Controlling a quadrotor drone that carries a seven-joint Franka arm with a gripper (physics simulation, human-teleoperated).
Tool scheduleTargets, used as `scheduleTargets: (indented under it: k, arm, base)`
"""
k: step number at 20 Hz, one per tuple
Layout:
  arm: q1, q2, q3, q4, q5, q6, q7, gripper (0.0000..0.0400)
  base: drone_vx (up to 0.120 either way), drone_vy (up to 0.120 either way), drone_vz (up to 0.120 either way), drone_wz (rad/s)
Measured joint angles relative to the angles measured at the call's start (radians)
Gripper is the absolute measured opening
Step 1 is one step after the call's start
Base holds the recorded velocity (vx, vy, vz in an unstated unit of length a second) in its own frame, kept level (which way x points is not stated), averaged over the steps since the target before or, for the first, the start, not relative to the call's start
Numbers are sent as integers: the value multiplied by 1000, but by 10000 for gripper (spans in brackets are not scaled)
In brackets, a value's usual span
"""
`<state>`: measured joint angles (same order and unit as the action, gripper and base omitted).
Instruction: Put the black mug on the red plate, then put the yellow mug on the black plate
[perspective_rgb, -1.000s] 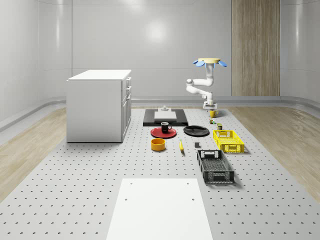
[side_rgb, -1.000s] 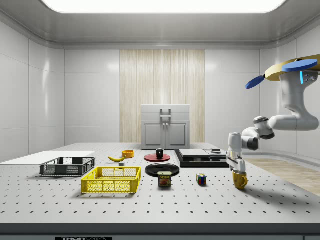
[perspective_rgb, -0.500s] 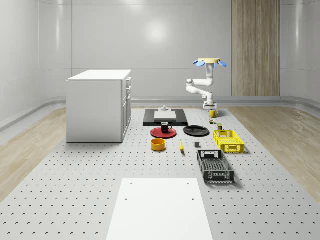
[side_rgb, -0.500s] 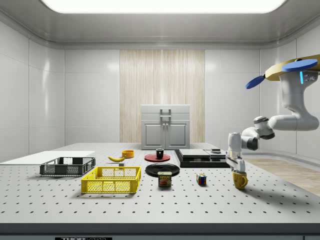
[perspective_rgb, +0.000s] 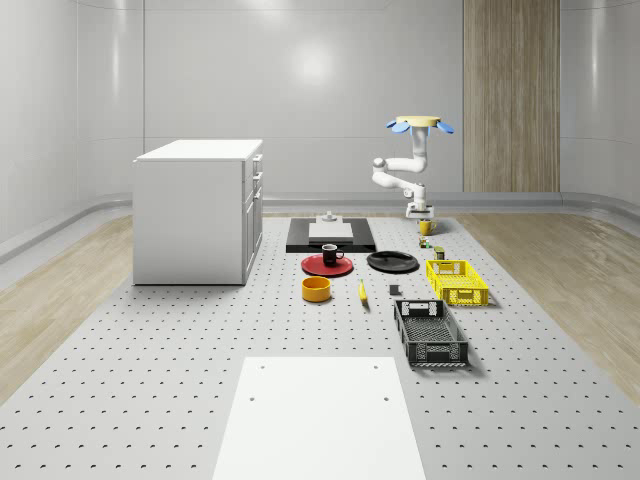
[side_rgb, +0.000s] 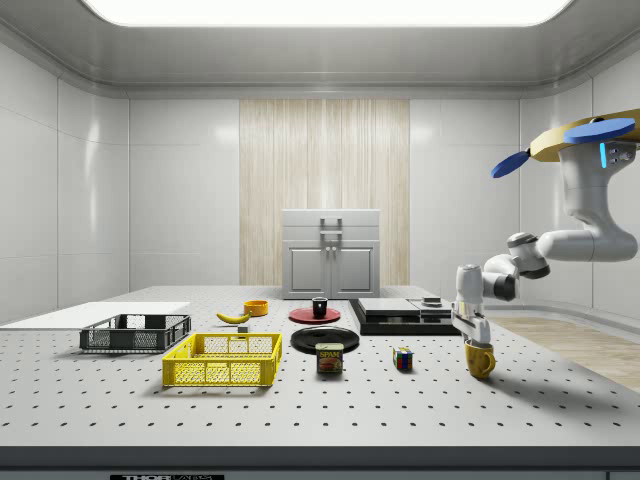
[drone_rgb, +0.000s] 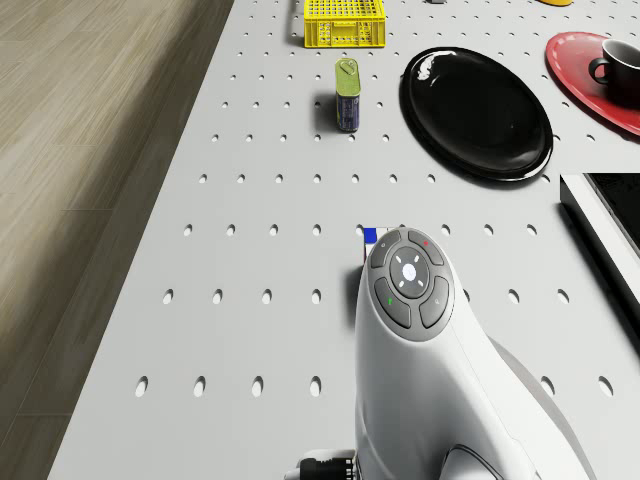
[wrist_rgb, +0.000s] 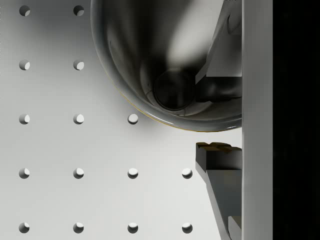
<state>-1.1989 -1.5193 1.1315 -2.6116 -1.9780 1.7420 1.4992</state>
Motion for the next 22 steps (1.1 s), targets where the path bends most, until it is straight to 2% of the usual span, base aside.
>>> scheduleTargets:
  k: [4, 10, 15, 22]
  arm:
    - [9, -6, 31, -16, 28, -15, 3, 112]
    - [22, -15, 82, -39, 77, -37, 2, 109]
    - [24, -21, 99, -45, 94, -42, 2, 109]
    - [24, -27, 106, -47, 104, -40, 3, 108]
  base:
    - [0, 0, 10, 0]
    - [13, 0, 120, 0]
    - [120, -112, 112, 0]
    - [120, -120, 0, 0]
